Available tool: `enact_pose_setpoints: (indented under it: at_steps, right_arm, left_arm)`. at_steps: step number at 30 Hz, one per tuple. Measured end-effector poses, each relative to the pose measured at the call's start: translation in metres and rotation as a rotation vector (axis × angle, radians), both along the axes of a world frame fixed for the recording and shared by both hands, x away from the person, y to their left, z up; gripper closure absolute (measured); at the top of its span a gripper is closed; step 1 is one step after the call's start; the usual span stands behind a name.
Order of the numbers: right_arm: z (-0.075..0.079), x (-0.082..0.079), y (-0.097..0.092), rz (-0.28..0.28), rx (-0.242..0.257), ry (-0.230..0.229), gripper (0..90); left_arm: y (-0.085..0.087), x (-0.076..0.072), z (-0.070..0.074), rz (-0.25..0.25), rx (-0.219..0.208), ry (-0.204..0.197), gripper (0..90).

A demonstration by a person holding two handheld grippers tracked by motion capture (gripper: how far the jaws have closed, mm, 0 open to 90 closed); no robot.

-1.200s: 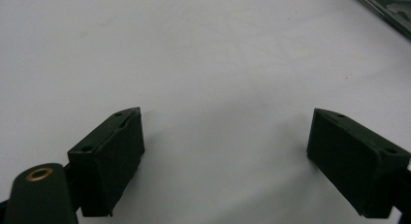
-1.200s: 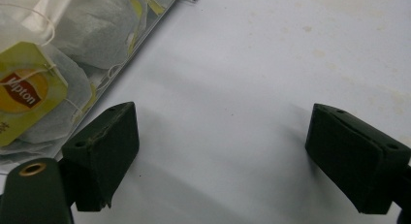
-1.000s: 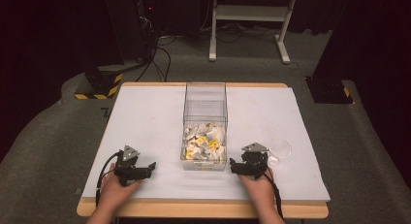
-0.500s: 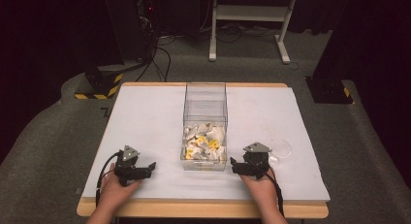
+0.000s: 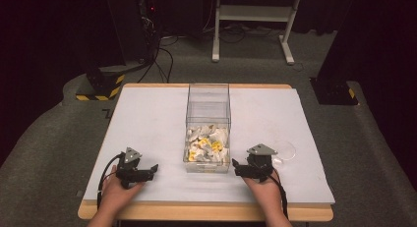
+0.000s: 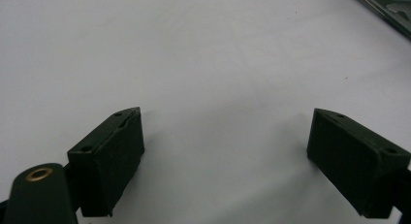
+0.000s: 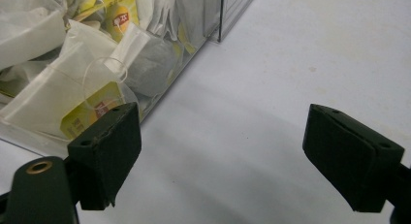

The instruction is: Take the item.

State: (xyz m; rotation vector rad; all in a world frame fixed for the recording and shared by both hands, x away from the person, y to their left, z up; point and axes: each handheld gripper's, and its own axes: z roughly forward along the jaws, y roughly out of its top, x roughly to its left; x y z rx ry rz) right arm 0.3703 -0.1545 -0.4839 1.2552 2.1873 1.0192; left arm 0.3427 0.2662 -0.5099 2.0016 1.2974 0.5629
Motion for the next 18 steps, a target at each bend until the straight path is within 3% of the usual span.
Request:
enact_pose_setpoints:
  at_steps: [18]
  right_arm:
    - [0.017,-0.007,-0.003,0.021,0.046,-0.059,15.5]
  left_arm:
    - [0.000,0.000,0.000,-0.001,0.001,-0.001,13.5]
